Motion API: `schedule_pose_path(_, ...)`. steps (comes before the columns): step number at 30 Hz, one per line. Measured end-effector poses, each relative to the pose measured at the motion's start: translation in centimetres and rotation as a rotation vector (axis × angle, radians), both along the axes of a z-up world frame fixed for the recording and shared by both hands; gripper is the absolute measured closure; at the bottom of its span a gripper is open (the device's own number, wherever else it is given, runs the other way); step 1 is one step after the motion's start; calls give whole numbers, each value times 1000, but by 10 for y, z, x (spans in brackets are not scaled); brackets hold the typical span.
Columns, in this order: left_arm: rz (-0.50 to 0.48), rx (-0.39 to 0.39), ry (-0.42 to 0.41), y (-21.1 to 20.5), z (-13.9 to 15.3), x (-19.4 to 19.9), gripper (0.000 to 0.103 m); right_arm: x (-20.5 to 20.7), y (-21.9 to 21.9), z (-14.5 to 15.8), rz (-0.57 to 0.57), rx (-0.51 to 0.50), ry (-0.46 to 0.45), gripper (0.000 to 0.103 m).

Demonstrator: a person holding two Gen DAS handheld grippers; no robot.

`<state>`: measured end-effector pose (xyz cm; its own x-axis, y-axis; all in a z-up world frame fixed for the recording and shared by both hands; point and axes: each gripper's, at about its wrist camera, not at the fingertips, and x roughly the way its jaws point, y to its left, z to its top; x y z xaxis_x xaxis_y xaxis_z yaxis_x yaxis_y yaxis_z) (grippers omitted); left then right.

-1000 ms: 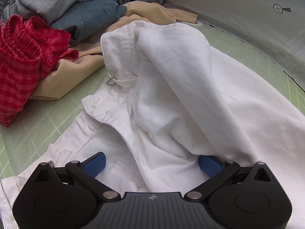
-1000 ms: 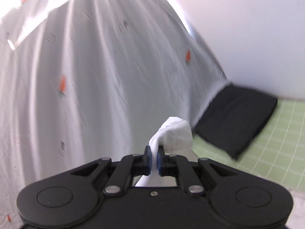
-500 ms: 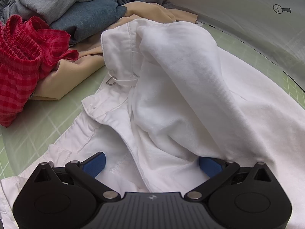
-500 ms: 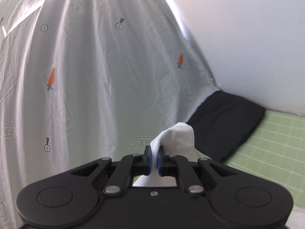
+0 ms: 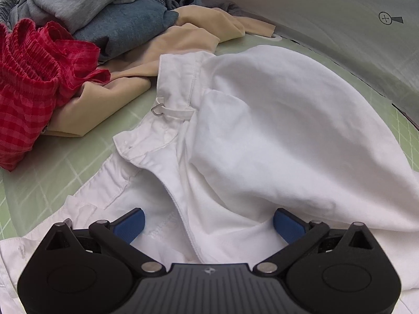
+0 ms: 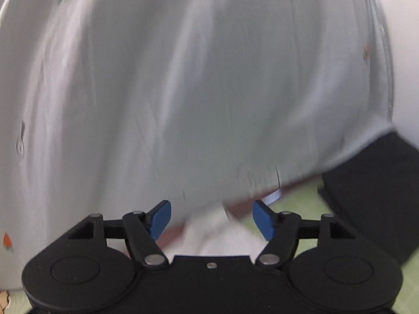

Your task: Fold clothes

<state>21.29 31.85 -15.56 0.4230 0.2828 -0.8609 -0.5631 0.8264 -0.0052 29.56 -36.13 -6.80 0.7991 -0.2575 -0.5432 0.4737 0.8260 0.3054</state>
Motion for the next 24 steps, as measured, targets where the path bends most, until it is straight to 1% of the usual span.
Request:
schedule_pose_path(5, 21, -1, 11, -1, -1, 7, 0, -43, -1, -68, -43, 51, 192, 34)
schedule_pose_path(7, 24, -2, 17, -1, -1, 10, 0, -54, -5, -88, -59, 67, 238, 35)
schedule_pose_path(11, 24, -7, 26, 0, -1, 12, 0, -54, -11, -114, -73, 92, 264, 35)
schedule_pose_path(15, 24, -7, 26, 0, -2, 11, 0, -39, -13, -128, -113, 116, 262, 39)
schedule_pose_path(16, 25, -7, 26, 0, -2, 11, 0, -33, -13, -130, -117, 116, 266, 43)
schedule_pose_path(19, 29, -8, 29, -1, -2, 11, 0, -21, -8, -133, -122, 65, 281, 49)
schedule_pose_path(20, 30, -9, 30, -1, -2, 11, 0, -19, -8, -133, -115, 56, 278, 54)
schedule_pose_path(21, 30, -10, 31, -1, -2, 11, 0, -17, -8, -133, -105, 52, 272, 70)
schedule_pose_path(22, 29, -10, 32, -1, -3, 12, 0, -16, -10, -132, -89, 61, 260, 102)
schedule_pose_path(24, 28, -12, 34, 0, -3, 12, 0, -18, -14, -124, -72, 82, 226, 101)
